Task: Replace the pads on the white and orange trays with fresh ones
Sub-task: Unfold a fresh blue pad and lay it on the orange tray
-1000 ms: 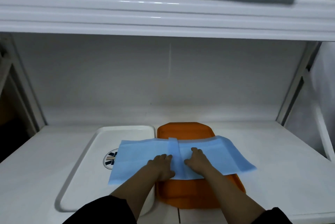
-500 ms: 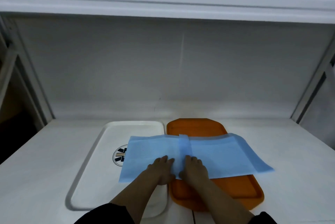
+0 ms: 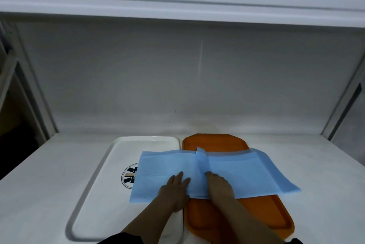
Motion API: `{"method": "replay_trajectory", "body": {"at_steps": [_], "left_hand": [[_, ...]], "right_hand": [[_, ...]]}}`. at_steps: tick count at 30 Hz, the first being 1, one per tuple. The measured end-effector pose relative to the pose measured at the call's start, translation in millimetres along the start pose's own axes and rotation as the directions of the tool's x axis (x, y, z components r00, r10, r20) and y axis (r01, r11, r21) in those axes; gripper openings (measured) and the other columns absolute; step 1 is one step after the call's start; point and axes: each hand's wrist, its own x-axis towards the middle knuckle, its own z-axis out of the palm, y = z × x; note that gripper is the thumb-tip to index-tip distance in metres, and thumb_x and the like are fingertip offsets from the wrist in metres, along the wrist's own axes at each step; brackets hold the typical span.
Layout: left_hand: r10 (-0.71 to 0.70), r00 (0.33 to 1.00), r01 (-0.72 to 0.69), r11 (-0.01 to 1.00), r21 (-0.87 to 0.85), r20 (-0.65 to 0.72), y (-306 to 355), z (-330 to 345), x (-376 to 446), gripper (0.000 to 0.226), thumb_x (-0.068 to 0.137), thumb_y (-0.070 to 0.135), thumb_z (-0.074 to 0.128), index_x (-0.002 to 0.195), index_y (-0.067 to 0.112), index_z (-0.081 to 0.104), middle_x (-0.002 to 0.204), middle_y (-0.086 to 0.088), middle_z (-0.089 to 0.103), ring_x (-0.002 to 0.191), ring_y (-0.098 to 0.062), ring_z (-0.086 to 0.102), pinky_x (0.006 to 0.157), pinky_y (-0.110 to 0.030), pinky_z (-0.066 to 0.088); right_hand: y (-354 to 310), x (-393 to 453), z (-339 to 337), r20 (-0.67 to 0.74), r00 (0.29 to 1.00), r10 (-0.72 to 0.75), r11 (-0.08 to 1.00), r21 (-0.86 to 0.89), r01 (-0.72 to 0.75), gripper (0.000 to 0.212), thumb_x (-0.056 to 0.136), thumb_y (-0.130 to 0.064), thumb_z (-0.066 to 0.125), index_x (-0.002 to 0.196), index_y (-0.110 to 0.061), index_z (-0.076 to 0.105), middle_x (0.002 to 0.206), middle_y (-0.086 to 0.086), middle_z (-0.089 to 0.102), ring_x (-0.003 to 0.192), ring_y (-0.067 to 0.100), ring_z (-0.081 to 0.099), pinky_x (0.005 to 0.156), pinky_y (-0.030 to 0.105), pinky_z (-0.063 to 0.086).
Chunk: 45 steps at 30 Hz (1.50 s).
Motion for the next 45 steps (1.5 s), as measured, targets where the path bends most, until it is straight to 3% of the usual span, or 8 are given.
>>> {"method": "replay_trajectory", "body": {"at_steps": [5, 11, 14, 19, 24, 31, 38, 45], "left_hand": [[0.007, 1.0, -0.007, 1.0, 0.0, 0.009, -1, -4, -1, 0.065, 0.099, 0.042, 0.038, 0.152, 0.025, 0.005, 0.16, -0.006, -0.007, 0.147, -0.027, 0.0, 0.116, -0.048, 0.02], [0.005, 1.0, -0.003, 0.994, -0.108, 0.022, 5, -24, -13, 0.083, 0.093, 0.048, 0.049, 0.152, 0.021, -0.003, 0.16, -0.007, -0.007, 0.146, -0.027, 0.002, 0.116, -0.048, 0.018], [0.003, 0.995, -0.029, 0.964, -0.266, -0.097, 12, -39, -19, 0.093, 0.088, 0.043, 0.058, 0.152, 0.019, -0.005, 0.16, -0.007, 0.001, 0.146, -0.025, 0.01, 0.116, -0.044, 0.021], [-0.029, 0.942, -0.145, 0.863, -0.483, -0.335, 20, -75, -34, 0.093, 0.089, 0.034, 0.061, 0.152, 0.017, -0.006, 0.157, -0.005, 0.018, 0.139, -0.022, 0.029, 0.104, -0.03, 0.035], [-0.224, 0.834, -0.175, 0.759, -0.628, -0.504, -2, -99, -53, 0.066, 0.094, 0.029, 0.049, 0.149, 0.024, 0.013, 0.131, -0.006, 0.055, 0.11, -0.022, 0.058, 0.086, -0.035, 0.05], [-0.354, 0.707, -0.169, 0.756, -0.633, -0.612, -61, -121, -99, 0.043, 0.1, 0.03, 0.032, 0.142, 0.033, 0.026, 0.121, -0.004, 0.059, 0.089, -0.017, 0.054, 0.075, -0.027, 0.04], [-0.53, 0.64, 0.137, 0.791, -0.596, -0.557, -139, -137, -127, 0.031, 0.1, 0.023, 0.028, 0.13, 0.024, 0.036, 0.111, -0.006, 0.06, 0.08, -0.02, 0.045, 0.069, -0.027, 0.031], [-0.628, 0.58, 0.352, 0.768, -0.535, -0.519, -210, -126, -150, 0.023, 0.086, 0.008, 0.037, 0.108, 0.013, 0.039, 0.086, -0.008, 0.061, 0.077, -0.027, 0.062, 0.062, -0.034, 0.044]], "right_hand": [[2, 3, -16, -0.031, 0.999, 0.035, 0.997, 0.065, -0.033, 0.047, 0.101, -0.016, 0.03, 0.148, -0.016, 0.021, 0.136, 0.01, 0.049, 0.122, 0.024, 0.05, 0.099, 0.033, 0.04], [-11, 1, -44, -0.225, 0.958, 0.178, 0.934, 0.347, -0.092, 0.026, 0.101, -0.016, 0.03, 0.114, -0.009, 0.052, 0.108, 0.012, 0.063, 0.097, 0.029, 0.06, 0.072, 0.033, 0.042], [-30, -4, -66, -0.296, 0.935, 0.197, 0.836, 0.548, -0.003, 0.035, 0.102, -0.023, 0.033, 0.07, -0.016, 0.046, 0.073, 0.005, 0.056, 0.071, 0.022, 0.055, 0.062, 0.03, 0.036], [-74, -14, -96, -0.411, 0.901, 0.137, 0.754, 0.634, 0.174, 0.042, 0.098, -0.019, 0.043, 0.056, -0.021, 0.04, 0.057, -0.002, 0.046, 0.055, 0.014, 0.044, 0.054, 0.028, 0.031], [-122, -27, -116, -0.436, 0.899, 0.026, 0.635, 0.702, 0.322, 0.021, 0.095, -0.013, 0.045, 0.094, -0.013, 0.066, 0.087, 0.004, 0.067, 0.079, 0.02, 0.062, 0.069, 0.031, 0.05], [-178, -41, -119, -0.269, 0.933, -0.237, 0.456, 0.817, 0.352, 0.041, 0.099, -0.039, 0.041, 0.139, -0.028, 0.04, 0.132, -0.004, 0.054, 0.12, 0.015, 0.052, 0.105, 0.035, 0.041], [-223, -35, -87, -0.088, 0.93, -0.357, 0.793, 0.498, 0.352, 0.063, 0.096, -0.035, 0.042, 0.151, -0.029, 0.011, 0.156, -0.001, 0.022, 0.136, 0.024, 0.034, 0.109, 0.04, 0.033], [-254, -28, -35, 0.073, 0.916, -0.394, 0.872, 0.345, 0.347, 0.081, 0.09, -0.039, 0.056, 0.151, -0.025, 0.005, 0.16, -0.005, 0.004, 0.142, 0.022, 0.022, 0.112, 0.042, 0.027]]}}
